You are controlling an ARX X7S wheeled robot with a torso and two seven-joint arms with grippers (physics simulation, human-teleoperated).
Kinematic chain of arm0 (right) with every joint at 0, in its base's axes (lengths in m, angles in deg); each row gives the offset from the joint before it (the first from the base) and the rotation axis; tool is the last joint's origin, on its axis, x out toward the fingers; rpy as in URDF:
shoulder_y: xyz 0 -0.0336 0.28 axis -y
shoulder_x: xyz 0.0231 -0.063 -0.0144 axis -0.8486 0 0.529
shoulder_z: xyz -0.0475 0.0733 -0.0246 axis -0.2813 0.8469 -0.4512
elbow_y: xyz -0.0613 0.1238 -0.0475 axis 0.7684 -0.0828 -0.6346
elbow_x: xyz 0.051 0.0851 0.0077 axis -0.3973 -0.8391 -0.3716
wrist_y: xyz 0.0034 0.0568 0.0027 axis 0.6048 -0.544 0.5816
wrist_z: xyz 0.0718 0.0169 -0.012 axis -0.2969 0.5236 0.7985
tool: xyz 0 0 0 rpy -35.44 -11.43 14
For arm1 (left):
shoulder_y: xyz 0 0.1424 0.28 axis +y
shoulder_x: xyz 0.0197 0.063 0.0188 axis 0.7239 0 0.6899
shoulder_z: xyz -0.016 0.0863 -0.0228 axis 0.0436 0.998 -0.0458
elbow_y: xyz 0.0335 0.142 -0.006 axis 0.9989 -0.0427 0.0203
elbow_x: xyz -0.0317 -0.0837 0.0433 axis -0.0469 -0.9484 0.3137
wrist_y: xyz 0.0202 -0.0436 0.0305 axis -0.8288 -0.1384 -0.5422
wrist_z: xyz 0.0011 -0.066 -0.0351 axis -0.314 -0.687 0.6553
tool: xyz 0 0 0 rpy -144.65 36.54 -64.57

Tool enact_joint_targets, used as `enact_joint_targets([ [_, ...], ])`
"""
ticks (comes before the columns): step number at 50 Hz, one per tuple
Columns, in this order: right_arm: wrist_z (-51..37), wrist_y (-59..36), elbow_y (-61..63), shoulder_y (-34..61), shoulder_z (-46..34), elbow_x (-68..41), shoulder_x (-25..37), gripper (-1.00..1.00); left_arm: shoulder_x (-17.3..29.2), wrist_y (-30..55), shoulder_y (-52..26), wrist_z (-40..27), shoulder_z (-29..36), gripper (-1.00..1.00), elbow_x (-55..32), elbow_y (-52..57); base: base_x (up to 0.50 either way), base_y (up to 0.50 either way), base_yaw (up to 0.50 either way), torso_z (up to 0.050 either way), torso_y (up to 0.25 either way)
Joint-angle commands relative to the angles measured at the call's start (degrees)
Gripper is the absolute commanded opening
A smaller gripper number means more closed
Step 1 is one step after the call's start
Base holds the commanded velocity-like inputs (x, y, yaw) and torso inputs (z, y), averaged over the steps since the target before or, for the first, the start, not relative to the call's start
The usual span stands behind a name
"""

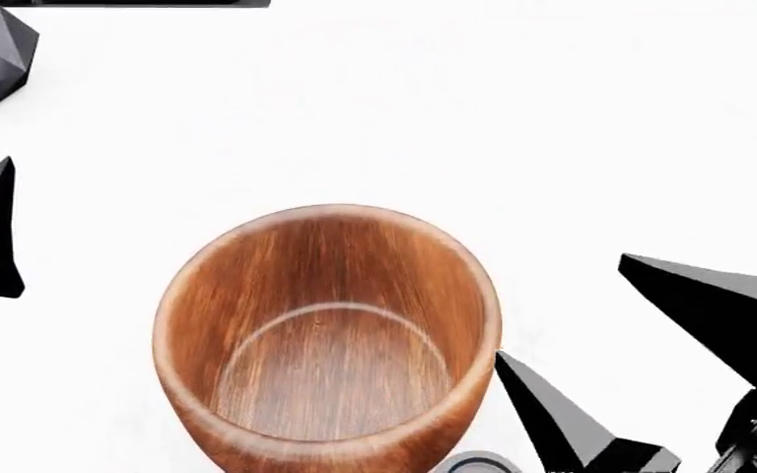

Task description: Place the cup inside the bowl on the dining table and move the bowl to any counter.

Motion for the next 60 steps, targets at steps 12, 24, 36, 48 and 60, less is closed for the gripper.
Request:
enact_joint_targets([
  [12, -0.99, 1.39, 0.44, -5.72, 0.40, -17.20, 7.39, 1.00, 0.33, -1.39, 0.16, 0.43, 1.20, 1.00, 1.74, -0.47, 0.00, 0.00, 0.00, 0.000, 0.000],
  [24, -4.77, 4.32, -2.25, -1.53, -5.69, -22.48, 19.09, 1.00, 0.99, -0.84, -0.19, 0.61, 0.66, 1.00, 1.14, -0.38, 0.00, 0.00, 0.00, 0.000, 0.000],
  [36, -5.89, 5.60, -4.30, 0.04, -8.16, -26.08, 27.27, 1.00, 1.10, -1.42, -0.08, 0.33, 1.12, 1.00, 1.29, -1.16, 0.00, 0.00, 0.00, 0.000, 0.000],
  [48, -4.10, 2.50, -3.00, -1.57, -11.27, -18.52, 27.83, 1.00, 1.42, -2.40, 0.81, 0.57, 0.96, 1.00, 1.14, -1.56, 0.00, 0.00, 0.00, 0.000, 0.000],
  [60, 2.67, 5.28, -6.82, 0.79, -25.34, -1.16, 23.46, 1.00, 1.01, -1.99, -0.15, -0.09, 1.63, 1.00, 0.96, -1.46, 0.00, 0.00, 0.00, 0.000, 0.000],
])
